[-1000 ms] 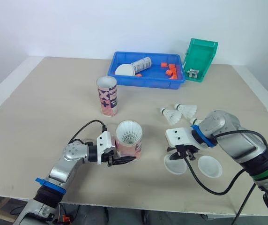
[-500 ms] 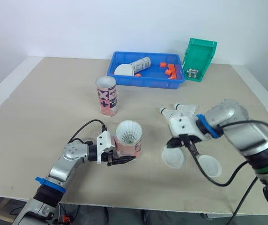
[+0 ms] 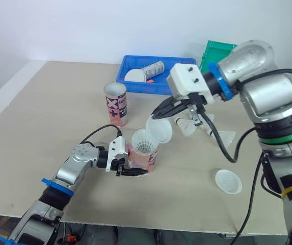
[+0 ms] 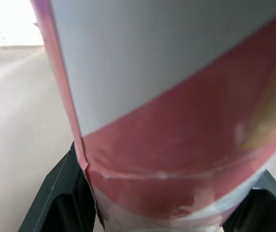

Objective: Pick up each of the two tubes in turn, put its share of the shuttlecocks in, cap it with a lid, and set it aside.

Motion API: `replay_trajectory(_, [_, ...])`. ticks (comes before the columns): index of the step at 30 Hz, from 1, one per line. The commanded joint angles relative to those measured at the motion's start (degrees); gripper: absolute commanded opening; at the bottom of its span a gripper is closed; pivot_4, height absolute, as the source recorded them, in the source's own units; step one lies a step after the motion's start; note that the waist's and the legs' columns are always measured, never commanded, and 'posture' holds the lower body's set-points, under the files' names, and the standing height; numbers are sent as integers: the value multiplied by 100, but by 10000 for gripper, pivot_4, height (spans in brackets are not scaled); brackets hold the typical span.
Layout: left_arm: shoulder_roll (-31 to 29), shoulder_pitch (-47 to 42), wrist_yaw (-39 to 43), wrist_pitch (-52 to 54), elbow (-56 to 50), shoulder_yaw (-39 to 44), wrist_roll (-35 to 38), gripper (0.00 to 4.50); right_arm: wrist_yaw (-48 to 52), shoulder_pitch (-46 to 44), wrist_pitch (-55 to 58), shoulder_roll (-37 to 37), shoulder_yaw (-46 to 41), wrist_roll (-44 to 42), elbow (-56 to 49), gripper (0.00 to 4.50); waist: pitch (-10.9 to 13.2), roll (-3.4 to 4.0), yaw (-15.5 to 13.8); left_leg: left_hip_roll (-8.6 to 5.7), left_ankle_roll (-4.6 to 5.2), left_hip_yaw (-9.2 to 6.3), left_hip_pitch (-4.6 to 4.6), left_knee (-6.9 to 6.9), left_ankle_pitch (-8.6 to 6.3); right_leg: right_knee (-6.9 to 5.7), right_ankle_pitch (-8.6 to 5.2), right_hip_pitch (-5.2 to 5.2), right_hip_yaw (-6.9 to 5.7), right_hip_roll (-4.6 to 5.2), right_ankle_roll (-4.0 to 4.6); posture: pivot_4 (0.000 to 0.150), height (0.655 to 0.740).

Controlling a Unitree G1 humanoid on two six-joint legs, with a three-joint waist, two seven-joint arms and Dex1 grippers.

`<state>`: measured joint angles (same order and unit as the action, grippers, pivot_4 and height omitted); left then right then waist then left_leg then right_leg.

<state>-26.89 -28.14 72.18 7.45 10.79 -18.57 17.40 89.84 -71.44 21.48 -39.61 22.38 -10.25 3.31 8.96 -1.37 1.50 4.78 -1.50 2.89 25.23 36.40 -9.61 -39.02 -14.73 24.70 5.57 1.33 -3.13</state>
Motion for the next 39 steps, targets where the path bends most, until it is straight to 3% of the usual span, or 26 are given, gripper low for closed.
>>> replay_trajectory(1, [-236, 1, 77, 233, 564, -301, -574, 27259, 263, -373, -435, 115, 28, 3, 118, 375, 0, 0, -5, 0, 0, 1, 4, -3, 0, -2, -1, -7, 1, -2, 0, 1500, 7037])
replay_trajectory(17, [-177, -124, -46, -125, 804, -281, -654, 27259, 266, -584, -1263, -38, 726, -465, -109, 375, 0, 0, -6, 5, 1, -3, -16, -1, 1, -5, 3, -17, 1, -5, 9, 1500, 7037])
replay_trajectory(32, [-170, 108, -317, -94, 587, -115, -610, 27259, 260, -869, -2019, 594, 783, -37, 875, 375, -2, -2, -6, 5, 7, -1, -15, 0, 5, -6, 9, 7, 4, -5, 16, 1500, 7037])
replay_trajectory(39, [-197, 93, -400, -132, 591, -27, -592, 27259, 266, -752, -2109, -90, 1287, -681, 178, 375, -3, -4, -6, 4, 7, 0, -13, 1, 5, -6, 10, 11, 6, -2, 17, 1500, 7037])
